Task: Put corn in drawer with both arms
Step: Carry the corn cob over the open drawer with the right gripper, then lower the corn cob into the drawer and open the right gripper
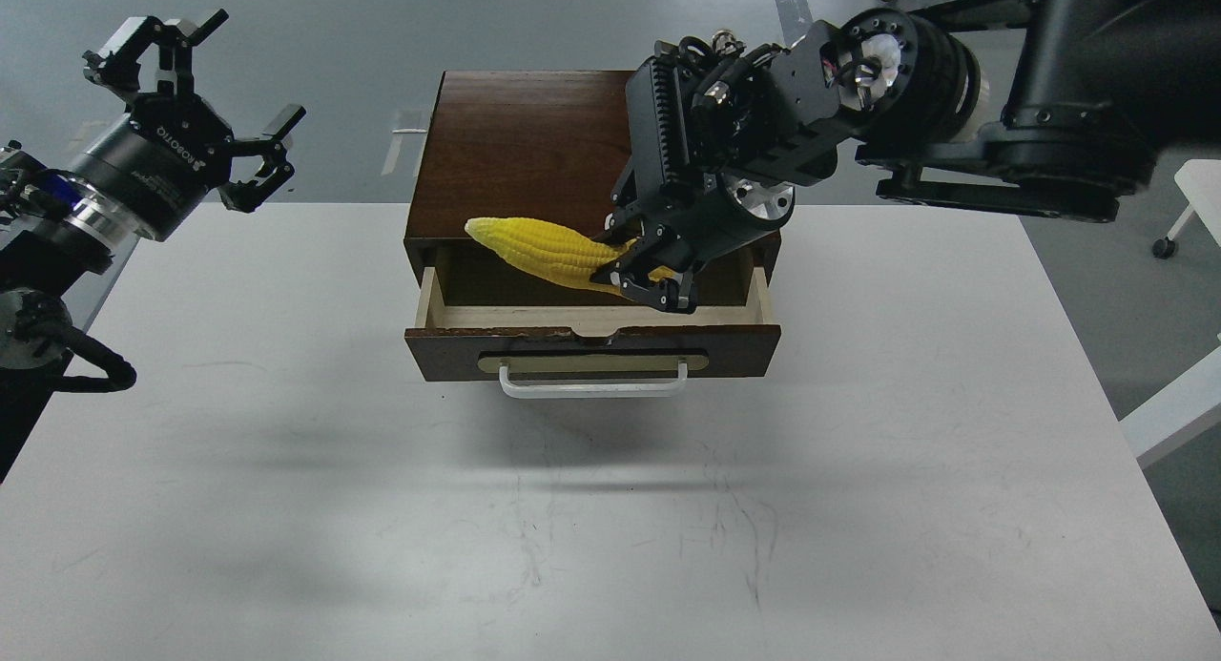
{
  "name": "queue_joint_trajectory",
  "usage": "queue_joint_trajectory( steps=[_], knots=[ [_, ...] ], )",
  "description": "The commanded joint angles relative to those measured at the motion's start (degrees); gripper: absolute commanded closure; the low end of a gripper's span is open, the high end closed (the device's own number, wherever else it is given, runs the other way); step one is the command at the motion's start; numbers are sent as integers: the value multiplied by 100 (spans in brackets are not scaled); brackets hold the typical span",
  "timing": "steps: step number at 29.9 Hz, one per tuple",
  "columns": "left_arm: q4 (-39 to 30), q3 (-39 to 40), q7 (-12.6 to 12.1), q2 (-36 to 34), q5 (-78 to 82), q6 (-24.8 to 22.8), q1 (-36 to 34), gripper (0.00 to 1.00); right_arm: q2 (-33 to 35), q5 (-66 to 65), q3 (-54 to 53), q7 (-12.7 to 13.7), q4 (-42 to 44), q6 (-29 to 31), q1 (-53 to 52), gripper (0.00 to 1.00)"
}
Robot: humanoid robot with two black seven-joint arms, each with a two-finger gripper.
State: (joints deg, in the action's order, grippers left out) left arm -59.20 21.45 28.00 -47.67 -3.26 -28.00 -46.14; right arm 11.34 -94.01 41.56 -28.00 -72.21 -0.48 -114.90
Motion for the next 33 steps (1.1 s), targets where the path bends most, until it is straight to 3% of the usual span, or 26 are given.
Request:
queue_joint_trajectory(
  steps=[1,6,11,18,21,24,33],
  knots=[
    [-12,0,0,-6,1,0,0,2,0,-12,151,0,154,-22,108,100],
    [-12,0,0,-32,1,0,0,2,0,-12,169,0,251,-22,240,100],
    [-12,0,0,-23,1,0,9,2,0,-3,177,0,287,-22,302,90],
    [-12,0,0,-15,1,0,9,2,0,-12,186,0,295,-22,398,85],
    [-12,0,0,-15,1,0,9,2,0,-12,204,0,330,-22,460,73],
    [-12,0,0,-15,1,0,9,2,-18,-12,239,0,392,-22,504,68],
    [-12,0,0,-15,1,0,9,2,-18,-3,256,0,445,-22,566,63]
  ],
)
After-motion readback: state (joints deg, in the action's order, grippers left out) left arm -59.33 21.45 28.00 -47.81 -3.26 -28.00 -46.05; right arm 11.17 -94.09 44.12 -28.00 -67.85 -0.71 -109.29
